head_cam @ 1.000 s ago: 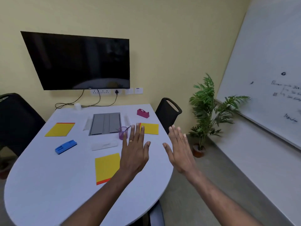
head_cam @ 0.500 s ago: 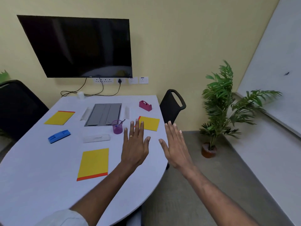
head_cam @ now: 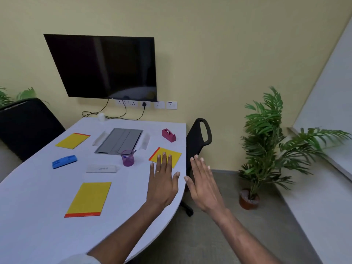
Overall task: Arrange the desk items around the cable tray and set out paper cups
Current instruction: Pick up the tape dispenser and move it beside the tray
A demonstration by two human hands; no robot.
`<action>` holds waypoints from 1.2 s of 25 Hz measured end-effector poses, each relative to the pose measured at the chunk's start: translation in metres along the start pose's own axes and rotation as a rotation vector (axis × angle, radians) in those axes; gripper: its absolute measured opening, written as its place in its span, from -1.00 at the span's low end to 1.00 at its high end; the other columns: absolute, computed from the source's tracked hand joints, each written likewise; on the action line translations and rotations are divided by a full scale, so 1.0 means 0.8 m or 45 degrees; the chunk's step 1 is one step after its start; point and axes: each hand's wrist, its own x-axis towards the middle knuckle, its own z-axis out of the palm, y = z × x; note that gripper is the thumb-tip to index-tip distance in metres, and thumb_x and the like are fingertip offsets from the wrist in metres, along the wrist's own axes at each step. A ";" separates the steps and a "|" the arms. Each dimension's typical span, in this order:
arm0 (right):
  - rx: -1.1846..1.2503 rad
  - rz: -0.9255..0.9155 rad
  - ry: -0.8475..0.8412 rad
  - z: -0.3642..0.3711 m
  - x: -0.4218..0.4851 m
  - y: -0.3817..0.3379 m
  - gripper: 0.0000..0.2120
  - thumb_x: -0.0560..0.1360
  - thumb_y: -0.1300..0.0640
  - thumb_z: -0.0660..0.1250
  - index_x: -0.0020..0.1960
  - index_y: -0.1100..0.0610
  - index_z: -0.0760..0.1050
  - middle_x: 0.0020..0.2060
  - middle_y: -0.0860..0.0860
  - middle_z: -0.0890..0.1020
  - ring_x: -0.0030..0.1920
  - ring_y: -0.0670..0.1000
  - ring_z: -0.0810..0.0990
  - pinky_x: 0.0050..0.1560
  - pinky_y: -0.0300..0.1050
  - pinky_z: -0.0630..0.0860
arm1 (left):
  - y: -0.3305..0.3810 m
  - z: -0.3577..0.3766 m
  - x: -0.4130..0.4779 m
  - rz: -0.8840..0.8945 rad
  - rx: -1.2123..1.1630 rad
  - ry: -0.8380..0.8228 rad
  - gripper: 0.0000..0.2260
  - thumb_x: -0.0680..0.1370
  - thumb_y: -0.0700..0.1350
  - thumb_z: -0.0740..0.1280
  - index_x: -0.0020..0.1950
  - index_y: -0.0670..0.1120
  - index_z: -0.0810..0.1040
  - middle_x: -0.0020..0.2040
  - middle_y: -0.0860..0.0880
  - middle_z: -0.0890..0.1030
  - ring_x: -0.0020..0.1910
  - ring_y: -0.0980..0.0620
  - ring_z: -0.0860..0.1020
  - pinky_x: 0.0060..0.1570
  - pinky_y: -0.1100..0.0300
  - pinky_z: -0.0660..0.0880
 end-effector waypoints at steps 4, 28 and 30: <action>-0.004 -0.002 -0.083 0.016 0.032 0.046 -0.37 0.71 -0.16 -0.04 0.65 -0.01 -0.23 0.63 -0.14 -0.25 0.60 -0.16 -0.36 0.64 -0.08 -0.24 | 0.010 0.044 0.040 -0.057 -0.008 -0.027 -0.36 0.65 0.23 -0.19 0.66 -0.04 -0.16 0.66 -0.03 -0.21 0.64 -0.04 -0.24 0.62 -0.11 -0.15; 0.140 -0.108 -0.354 0.194 0.517 0.272 -0.34 0.70 -0.18 -0.02 0.66 0.05 -0.20 0.65 -0.06 -0.18 0.64 -0.08 -0.25 0.64 -0.03 -0.16 | -0.070 0.271 0.472 -0.343 -0.161 -0.096 -0.40 0.70 0.15 -0.04 0.67 -0.11 -0.06 0.67 -0.10 -0.12 0.66 -0.08 -0.14 0.62 -0.08 -0.04; 0.177 -0.151 -0.393 0.208 0.554 0.294 -0.33 0.70 -0.16 0.01 0.66 0.08 -0.20 0.65 -0.03 -0.18 0.64 -0.05 -0.24 0.64 -0.04 -0.16 | -0.069 0.287 0.500 -0.377 -0.197 -0.095 -0.40 0.70 0.14 -0.02 0.67 -0.10 -0.09 0.66 -0.09 -0.18 0.65 -0.06 -0.19 0.63 -0.07 -0.06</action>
